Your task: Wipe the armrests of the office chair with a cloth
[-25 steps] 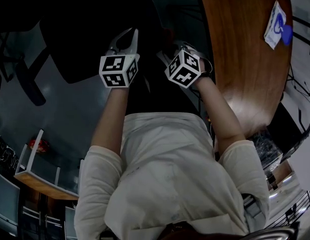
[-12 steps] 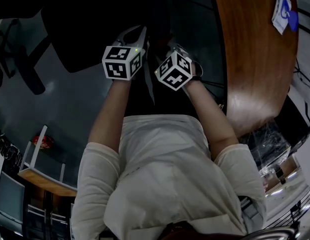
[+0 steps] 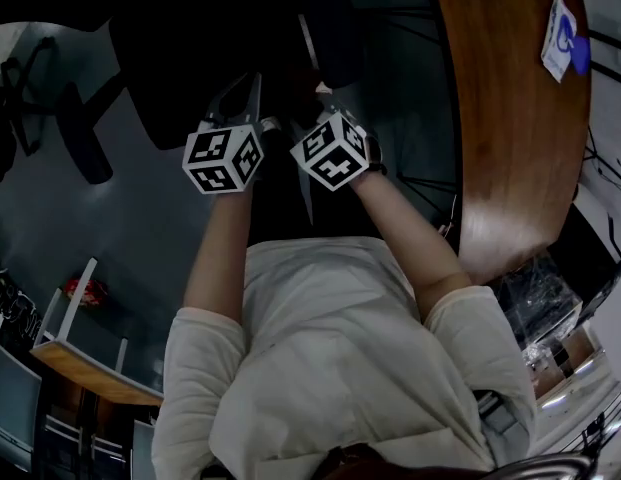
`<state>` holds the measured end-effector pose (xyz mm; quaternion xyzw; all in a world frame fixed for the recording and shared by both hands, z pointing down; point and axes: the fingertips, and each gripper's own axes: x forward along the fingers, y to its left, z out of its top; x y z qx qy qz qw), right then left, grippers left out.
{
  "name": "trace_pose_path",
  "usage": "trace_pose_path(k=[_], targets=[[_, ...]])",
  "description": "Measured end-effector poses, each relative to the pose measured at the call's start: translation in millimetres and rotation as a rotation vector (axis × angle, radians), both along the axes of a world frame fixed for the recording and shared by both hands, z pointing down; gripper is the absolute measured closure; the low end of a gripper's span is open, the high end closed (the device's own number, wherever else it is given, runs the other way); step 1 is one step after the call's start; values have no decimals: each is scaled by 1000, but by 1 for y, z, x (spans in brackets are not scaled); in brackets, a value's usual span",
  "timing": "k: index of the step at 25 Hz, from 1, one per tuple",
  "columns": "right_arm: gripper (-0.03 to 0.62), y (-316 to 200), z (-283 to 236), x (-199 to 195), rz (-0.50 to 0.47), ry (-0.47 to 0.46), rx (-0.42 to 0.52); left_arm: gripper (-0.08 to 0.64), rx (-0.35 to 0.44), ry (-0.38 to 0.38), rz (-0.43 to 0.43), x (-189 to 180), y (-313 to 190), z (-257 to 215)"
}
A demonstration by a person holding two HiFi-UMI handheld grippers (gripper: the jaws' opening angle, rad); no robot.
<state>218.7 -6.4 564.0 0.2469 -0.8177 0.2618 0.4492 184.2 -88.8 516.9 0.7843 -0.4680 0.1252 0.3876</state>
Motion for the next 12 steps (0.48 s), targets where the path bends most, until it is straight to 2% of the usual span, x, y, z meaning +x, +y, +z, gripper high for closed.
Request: trace_pose_path(k=[3, 7, 12], targets=[[545, -47, -6, -20, 148, -2, 72, 543, 0, -19, -46, -33, 3, -3], [545, -109, -3, -40, 313, -33, 91, 543, -5, -10, -91, -63, 3, -2], [545, -182, 7, -44, 377, 18, 181, 543, -20, 21, -105, -74, 1, 8]])
